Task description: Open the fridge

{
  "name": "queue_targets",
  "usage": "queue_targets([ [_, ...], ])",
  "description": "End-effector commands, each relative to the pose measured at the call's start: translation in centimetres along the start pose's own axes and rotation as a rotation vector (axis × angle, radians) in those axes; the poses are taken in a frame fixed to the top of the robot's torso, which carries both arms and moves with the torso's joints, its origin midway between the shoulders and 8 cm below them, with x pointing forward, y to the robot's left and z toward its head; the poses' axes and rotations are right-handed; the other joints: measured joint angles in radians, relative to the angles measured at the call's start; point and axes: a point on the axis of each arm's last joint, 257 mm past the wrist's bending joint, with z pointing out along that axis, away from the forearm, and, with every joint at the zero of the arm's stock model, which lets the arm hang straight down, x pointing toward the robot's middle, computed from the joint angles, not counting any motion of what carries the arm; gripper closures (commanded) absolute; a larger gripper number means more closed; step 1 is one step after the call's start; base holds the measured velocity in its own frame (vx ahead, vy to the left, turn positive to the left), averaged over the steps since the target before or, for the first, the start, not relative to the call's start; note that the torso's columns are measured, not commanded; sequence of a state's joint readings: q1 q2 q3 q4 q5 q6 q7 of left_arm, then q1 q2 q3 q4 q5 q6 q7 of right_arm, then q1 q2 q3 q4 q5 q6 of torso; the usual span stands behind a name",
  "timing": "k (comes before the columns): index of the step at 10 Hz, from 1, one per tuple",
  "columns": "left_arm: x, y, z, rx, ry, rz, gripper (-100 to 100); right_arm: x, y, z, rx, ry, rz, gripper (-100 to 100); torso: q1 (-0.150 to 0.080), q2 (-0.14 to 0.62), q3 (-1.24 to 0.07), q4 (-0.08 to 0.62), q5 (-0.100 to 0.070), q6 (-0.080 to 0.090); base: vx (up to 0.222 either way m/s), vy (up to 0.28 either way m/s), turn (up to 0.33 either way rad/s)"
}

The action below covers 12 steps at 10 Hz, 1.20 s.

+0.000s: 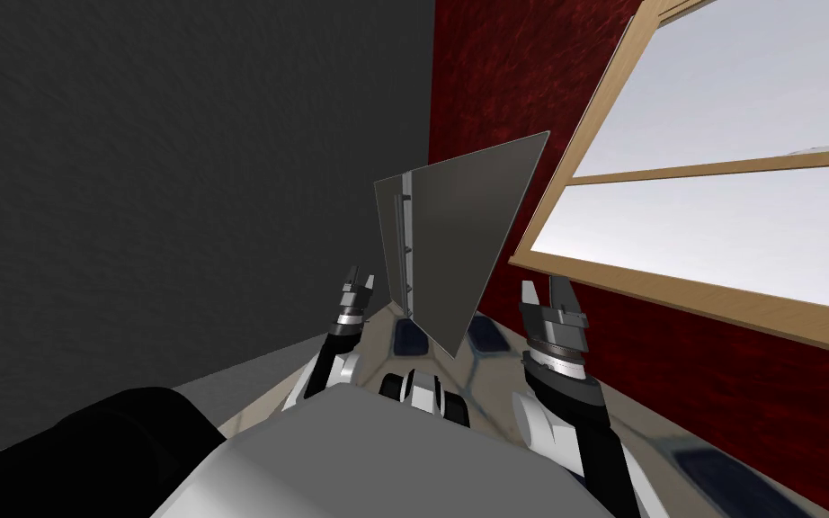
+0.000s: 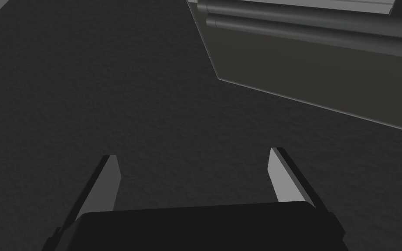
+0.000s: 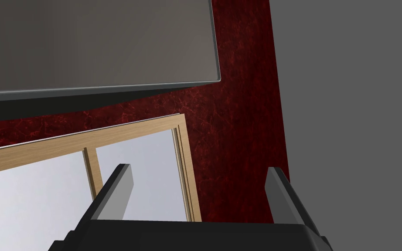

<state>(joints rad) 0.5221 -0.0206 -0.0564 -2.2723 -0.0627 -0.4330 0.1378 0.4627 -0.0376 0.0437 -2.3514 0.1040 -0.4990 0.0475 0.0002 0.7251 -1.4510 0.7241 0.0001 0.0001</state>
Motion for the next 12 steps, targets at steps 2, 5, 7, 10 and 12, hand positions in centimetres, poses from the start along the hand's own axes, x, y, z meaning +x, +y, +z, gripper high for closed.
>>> queue_targets([
  [2,0.6,2.0,0.5,-0.054,0.092,0.025,-100,0.0,0.0,0.0,0.0,0.0,0.0,0,0.0,0.012,-0.024,0.013,0.0,0.0,0.0,-0.007,-0.033],
  [5,0.2,4.3,1.5,-0.111,0.122,0.023,-100,0.0,0.0,0.0,0.0,0.0,0.0,0,0.0,0.013,-0.025,0.014,0.0,0.0,0.005,-0.011,-0.047],
  [7,-0.4,6.0,2.5,-0.152,0.119,0.011,-100,0.0,0.0,0.0,0.0,0.0,0.0,0,0.0,0.013,-0.025,0.014,0.0,0.0,0.005,-0.014,-0.056],
  [10,-1.3,7.7,3.8,-0.194,0.102,-0.008,-100,0.0,0.0,0.0,0.0,0.0,0.0,0,0.0,0.013,-0.025,0.014,0.0,0.0,0.005,-0.014,-0.053],
  [12,-2.4,9.4,5.2,-0.233,0.075,-0.033,-100,0.0,0.0,0.0,0.0,0.0,0.0,0,0.0,0.013,-0.025,0.014,0.0,0.0,0.006,-0.013,-0.061],
])
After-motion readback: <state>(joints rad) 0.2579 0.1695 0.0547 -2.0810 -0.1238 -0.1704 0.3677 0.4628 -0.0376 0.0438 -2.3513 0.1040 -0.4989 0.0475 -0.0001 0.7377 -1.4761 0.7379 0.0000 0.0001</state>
